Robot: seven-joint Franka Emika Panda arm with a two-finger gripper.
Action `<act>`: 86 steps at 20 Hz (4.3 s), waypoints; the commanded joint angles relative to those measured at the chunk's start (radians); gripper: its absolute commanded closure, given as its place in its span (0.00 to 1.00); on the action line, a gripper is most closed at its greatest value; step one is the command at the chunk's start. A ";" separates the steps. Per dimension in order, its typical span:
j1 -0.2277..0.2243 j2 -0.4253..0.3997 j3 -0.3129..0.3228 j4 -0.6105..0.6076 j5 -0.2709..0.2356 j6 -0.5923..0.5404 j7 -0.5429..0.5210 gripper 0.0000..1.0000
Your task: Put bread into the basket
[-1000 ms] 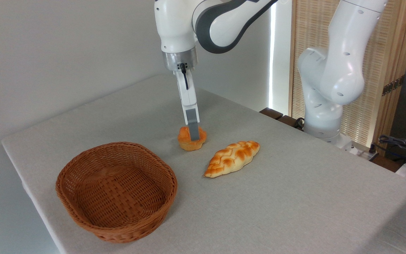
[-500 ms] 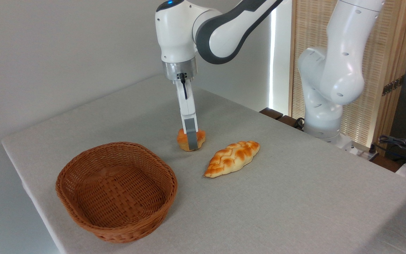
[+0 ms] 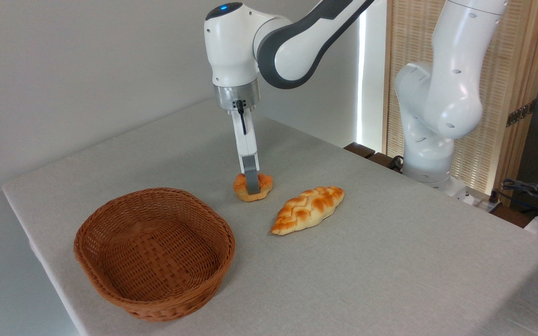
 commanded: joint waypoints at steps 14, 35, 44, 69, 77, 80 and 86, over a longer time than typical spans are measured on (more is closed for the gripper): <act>-0.193 0.185 0.439 0.505 -0.183 -0.092 -0.050 0.61; -0.232 0.434 0.400 0.504 -0.306 0.241 -0.130 0.00; -0.103 0.314 0.373 0.589 -0.301 -0.054 -0.136 0.00; 0.349 0.372 0.031 0.953 -0.139 -0.577 -0.162 0.00; 0.418 0.369 -0.048 0.944 -0.137 -0.577 -0.161 0.00; 0.419 0.368 -0.048 0.938 -0.137 -0.577 -0.156 0.00; 0.427 0.358 -0.048 0.935 -0.096 -0.577 -0.153 0.00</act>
